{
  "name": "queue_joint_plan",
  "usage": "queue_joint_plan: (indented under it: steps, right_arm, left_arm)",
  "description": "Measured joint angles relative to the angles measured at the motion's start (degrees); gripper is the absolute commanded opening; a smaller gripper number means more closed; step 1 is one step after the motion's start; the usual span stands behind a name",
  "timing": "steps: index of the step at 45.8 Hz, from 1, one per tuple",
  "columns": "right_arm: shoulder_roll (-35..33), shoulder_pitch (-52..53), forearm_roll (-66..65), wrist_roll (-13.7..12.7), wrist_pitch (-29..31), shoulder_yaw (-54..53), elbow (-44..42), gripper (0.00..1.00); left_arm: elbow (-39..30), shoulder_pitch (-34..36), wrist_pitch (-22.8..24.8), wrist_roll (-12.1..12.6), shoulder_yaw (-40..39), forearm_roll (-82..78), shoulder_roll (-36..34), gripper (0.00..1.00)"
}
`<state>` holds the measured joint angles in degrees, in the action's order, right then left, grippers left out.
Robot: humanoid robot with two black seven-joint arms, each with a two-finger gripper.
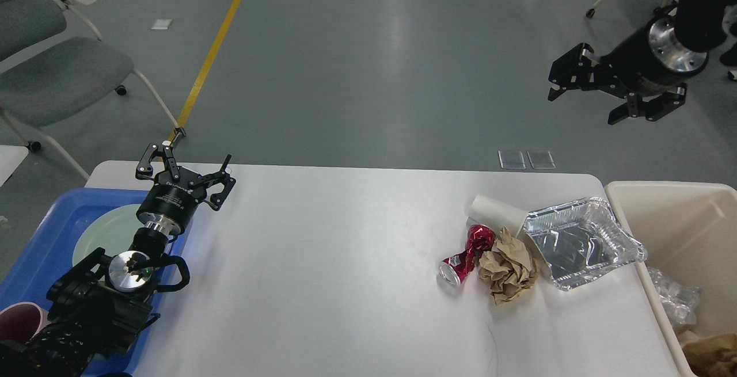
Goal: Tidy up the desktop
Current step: 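Lower the right gripper and grasp the foil tray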
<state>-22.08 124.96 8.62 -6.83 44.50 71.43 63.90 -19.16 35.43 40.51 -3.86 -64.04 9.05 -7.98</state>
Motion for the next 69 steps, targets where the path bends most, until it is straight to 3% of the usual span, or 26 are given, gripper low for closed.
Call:
queue_joint_plan:
  steps: [5,14,36,52,69]
  right_arm:
    - [-0.23,3.79,0.00,0.00,4.21,0.04,2.28,1.00]
    - [-3.59,0.40,-0.43,0.00,2.71,-0.32,2.02,1.00]
    - [-7.48,-37.17,0.15,-0.03,-22.82,-7.67,-6.36,1.00]
    - [-6.98,-54.70,0.15,-0.11,-29.97,-17.40,-17.11,1.00]
    - [-5.67,-60.61,0.10,-0.11,-35.07,-19.47,-21.31,1.00]
  left_arm:
    - [0.00,0.00,0.00,0.00,0.00,0.00,0.00,0.96]
    - [0.00,0.00,0.00,0.00,0.01,0.00,0.00,0.96]
    - [0.00,0.00,0.00,0.00,-0.02,0.00,-0.03,0.96]
    - [0.00,0.00,0.00,0.00,-0.02,0.00,-0.01,0.96]
    - [0.00,0.00,0.00,0.00,-0.01,0.00,-0.01,0.96]
